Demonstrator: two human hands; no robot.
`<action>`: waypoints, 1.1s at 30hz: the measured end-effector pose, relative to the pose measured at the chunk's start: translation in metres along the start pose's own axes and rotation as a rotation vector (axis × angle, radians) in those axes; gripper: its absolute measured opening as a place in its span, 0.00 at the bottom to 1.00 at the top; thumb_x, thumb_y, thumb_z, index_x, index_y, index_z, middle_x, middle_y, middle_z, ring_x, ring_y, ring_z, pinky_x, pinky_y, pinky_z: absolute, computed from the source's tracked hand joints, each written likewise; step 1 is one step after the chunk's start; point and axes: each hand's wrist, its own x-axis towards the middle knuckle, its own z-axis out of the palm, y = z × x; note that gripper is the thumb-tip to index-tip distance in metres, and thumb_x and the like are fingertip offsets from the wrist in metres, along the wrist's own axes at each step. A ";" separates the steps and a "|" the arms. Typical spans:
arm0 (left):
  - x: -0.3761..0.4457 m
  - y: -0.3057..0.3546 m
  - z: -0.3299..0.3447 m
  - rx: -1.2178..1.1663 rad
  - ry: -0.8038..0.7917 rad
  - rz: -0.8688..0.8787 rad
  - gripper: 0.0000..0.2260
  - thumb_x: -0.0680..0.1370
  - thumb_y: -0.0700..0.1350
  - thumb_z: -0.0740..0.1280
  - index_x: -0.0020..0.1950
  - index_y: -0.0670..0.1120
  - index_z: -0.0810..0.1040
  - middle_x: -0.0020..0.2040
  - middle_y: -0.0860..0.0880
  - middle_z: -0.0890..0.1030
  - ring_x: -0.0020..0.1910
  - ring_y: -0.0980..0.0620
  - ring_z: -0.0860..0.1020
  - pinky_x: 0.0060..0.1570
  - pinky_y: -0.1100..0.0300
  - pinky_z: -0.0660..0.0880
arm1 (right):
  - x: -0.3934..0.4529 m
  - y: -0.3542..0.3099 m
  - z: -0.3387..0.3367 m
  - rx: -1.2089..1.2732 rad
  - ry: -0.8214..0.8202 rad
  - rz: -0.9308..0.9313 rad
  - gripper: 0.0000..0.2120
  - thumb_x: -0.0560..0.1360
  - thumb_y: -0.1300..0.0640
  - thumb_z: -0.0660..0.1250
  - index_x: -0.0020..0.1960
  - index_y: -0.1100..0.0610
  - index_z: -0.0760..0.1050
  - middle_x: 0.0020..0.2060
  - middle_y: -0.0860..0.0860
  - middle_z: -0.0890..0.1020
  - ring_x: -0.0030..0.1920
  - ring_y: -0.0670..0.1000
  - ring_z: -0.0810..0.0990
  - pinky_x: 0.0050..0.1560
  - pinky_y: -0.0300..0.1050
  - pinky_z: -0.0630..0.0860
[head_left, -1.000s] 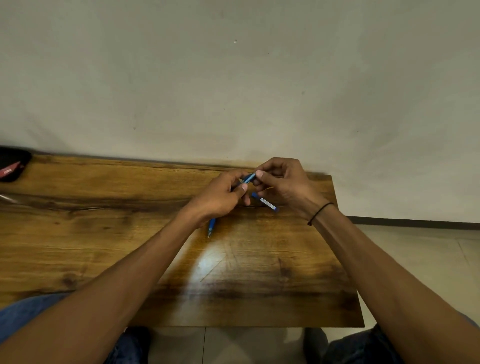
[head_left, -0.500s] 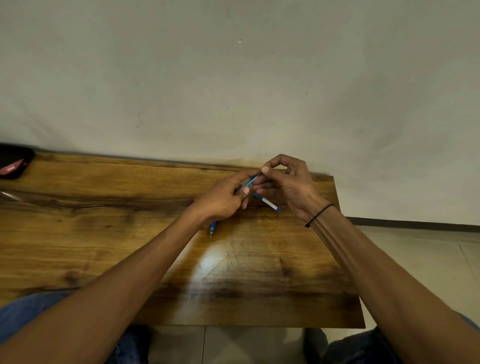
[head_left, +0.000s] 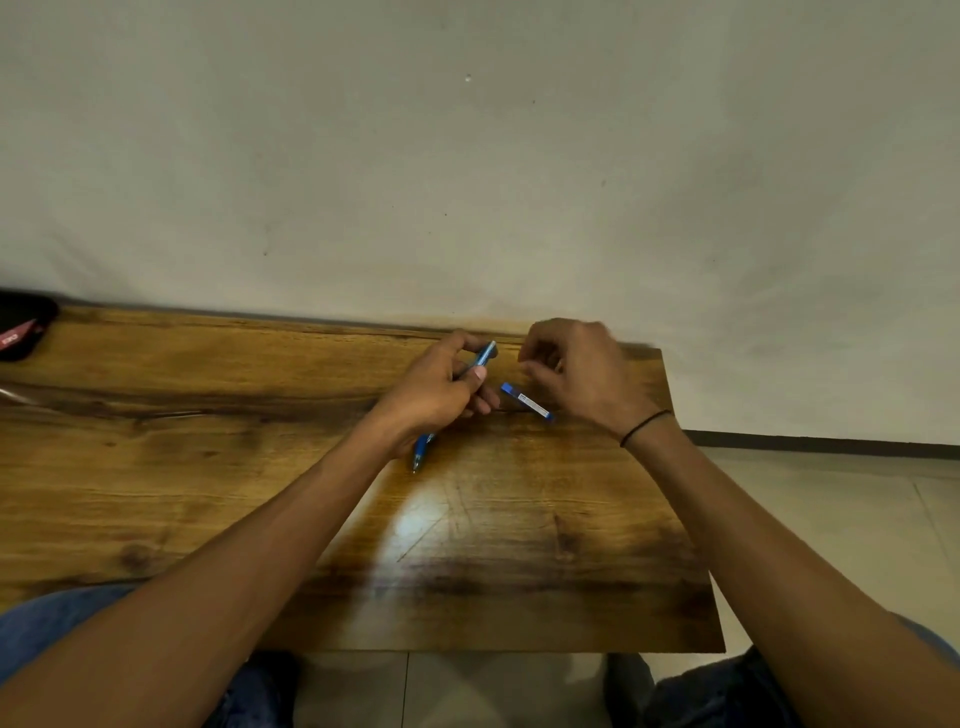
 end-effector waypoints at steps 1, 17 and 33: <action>0.001 -0.001 0.000 -0.025 0.010 -0.021 0.13 0.87 0.42 0.63 0.69 0.54 0.74 0.45 0.49 0.89 0.44 0.55 0.88 0.45 0.59 0.82 | -0.003 -0.003 0.004 -0.052 -0.051 -0.056 0.02 0.77 0.58 0.75 0.47 0.54 0.82 0.43 0.49 0.83 0.45 0.51 0.81 0.47 0.55 0.81; 0.006 -0.004 -0.003 -0.096 0.349 -0.064 0.07 0.79 0.46 0.76 0.57 0.48 0.87 0.55 0.50 0.85 0.50 0.53 0.85 0.47 0.57 0.86 | -0.010 -0.008 0.030 -0.140 -0.192 -0.119 0.03 0.76 0.65 0.73 0.44 0.59 0.82 0.45 0.53 0.82 0.50 0.57 0.79 0.48 0.55 0.78; -0.004 -0.015 0.013 0.494 0.326 -0.002 0.17 0.74 0.50 0.80 0.60 0.46 0.85 0.50 0.50 0.88 0.45 0.54 0.86 0.51 0.54 0.84 | -0.006 -0.005 0.018 -0.214 -0.066 0.023 0.02 0.78 0.57 0.74 0.48 0.55 0.83 0.49 0.52 0.85 0.51 0.55 0.82 0.49 0.56 0.82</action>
